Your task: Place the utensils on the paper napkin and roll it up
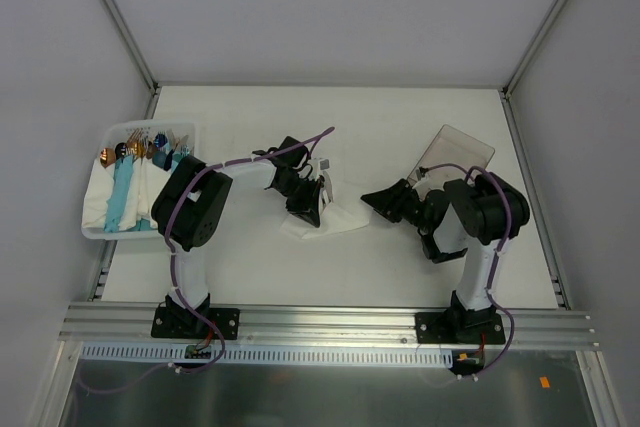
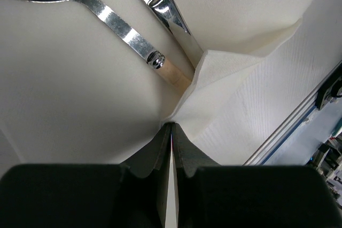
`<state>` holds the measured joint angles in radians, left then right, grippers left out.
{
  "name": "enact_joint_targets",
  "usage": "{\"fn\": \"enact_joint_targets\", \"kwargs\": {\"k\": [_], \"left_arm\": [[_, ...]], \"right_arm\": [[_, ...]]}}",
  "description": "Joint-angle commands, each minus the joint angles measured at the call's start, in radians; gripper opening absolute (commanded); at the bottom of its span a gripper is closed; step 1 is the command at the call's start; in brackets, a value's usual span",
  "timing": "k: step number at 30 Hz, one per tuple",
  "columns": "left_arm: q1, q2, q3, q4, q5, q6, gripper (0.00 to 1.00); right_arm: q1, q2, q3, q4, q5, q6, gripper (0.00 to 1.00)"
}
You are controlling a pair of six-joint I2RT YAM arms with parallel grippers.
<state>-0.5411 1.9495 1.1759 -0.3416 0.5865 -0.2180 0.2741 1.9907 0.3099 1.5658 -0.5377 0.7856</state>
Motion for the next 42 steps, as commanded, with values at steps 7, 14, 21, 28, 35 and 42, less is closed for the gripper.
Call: {"fn": "enact_joint_targets", "kwargs": {"k": [7,14,21,28,35,42], "left_arm": [[0.013,0.039,-0.004,-0.019,-0.074,0.028,0.06],[0.015,0.038,0.002,-0.019,-0.071,0.022,0.06],[0.018,0.042,0.001,-0.019,-0.066,0.019,0.06],[0.020,0.043,-0.002,-0.017,-0.065,0.019,0.06],[0.023,0.043,-0.002,-0.019,-0.065,0.019,0.06],[0.023,0.051,-0.002,-0.019,-0.063,0.014,0.06]], "right_arm": [[0.027,-0.079,-0.049,-0.420,-0.005,0.078,0.47],[0.102,-0.216,-0.005,-0.639,0.031,0.009,0.59],[0.145,-0.251,0.017,-0.756,0.097,-0.034,0.65],[0.232,-0.314,0.049,-0.933,0.245,-0.098,0.63],[0.316,-0.408,0.126,-1.194,0.453,-0.210,0.54],[0.398,-0.477,0.228,-1.417,0.666,-0.304,0.44]]}}
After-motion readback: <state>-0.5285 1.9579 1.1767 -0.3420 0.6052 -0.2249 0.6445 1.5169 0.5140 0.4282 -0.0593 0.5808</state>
